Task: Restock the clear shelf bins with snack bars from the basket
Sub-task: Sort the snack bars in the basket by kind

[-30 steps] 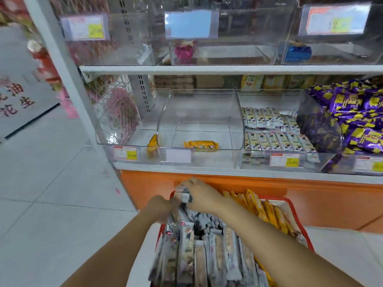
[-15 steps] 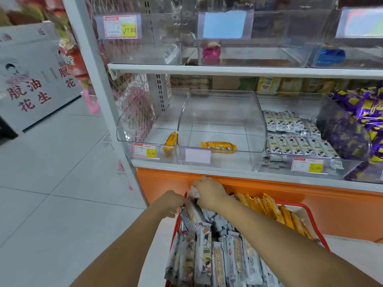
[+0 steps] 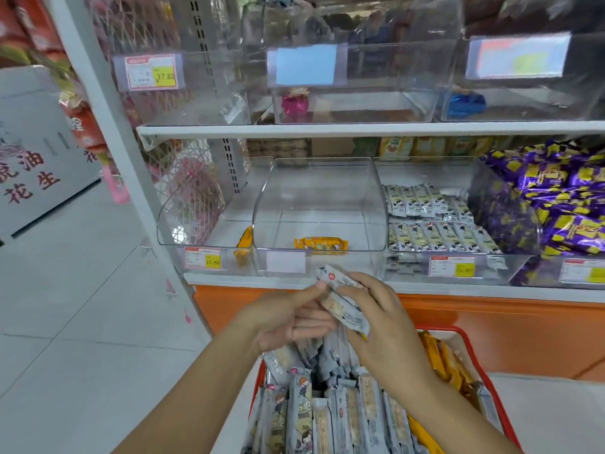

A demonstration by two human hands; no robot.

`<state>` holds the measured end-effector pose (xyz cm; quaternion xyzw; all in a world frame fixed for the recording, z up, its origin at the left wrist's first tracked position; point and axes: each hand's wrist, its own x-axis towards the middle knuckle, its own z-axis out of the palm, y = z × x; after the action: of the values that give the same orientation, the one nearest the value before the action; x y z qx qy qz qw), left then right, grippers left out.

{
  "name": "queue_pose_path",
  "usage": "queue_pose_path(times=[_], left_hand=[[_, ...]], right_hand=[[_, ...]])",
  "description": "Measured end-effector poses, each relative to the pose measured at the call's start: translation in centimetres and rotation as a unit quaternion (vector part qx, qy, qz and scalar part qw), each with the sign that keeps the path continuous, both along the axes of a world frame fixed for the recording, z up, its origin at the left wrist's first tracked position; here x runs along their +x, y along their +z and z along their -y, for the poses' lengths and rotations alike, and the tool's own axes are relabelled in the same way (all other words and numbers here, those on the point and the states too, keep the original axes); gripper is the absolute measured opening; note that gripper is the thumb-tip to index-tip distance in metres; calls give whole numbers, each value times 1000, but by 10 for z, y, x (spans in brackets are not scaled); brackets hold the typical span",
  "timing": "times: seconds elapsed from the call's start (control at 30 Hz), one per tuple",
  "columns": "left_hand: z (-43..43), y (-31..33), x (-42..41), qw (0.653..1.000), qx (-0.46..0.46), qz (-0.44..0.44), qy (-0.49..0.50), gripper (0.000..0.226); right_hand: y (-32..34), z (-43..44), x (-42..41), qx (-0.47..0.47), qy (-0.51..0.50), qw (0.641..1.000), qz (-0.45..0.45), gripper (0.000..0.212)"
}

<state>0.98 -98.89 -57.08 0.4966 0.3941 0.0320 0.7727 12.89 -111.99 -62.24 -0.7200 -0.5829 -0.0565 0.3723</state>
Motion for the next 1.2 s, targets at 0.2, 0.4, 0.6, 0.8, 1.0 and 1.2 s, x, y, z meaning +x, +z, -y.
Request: queue_pose_path(times=[0.2, 0.4, 0.6, 0.8, 1.0, 1.2], left_hand=[[24, 2, 27, 998, -13, 58, 4, 49], [37, 2, 50, 995, -22, 99, 5, 50], [40, 3, 73, 992, -21, 127, -11, 22], [38, 9, 85, 973, -97, 207, -37, 38], [38, 4, 100, 961, -150, 231, -35, 29], [42, 13, 124, 968, -109, 216, -60, 42]], right_hand=[[16, 30, 20, 20, 67, 997, -19, 37], [33, 44, 25, 118, 20, 979, -165, 32], [51, 44, 45, 128, -8, 880, -457, 37], [66, 48, 82, 218, 33, 553, -804, 27], [58, 56, 104, 229, -19, 491, -840, 54], [54, 59, 115, 167, -46, 660, -730, 25]])
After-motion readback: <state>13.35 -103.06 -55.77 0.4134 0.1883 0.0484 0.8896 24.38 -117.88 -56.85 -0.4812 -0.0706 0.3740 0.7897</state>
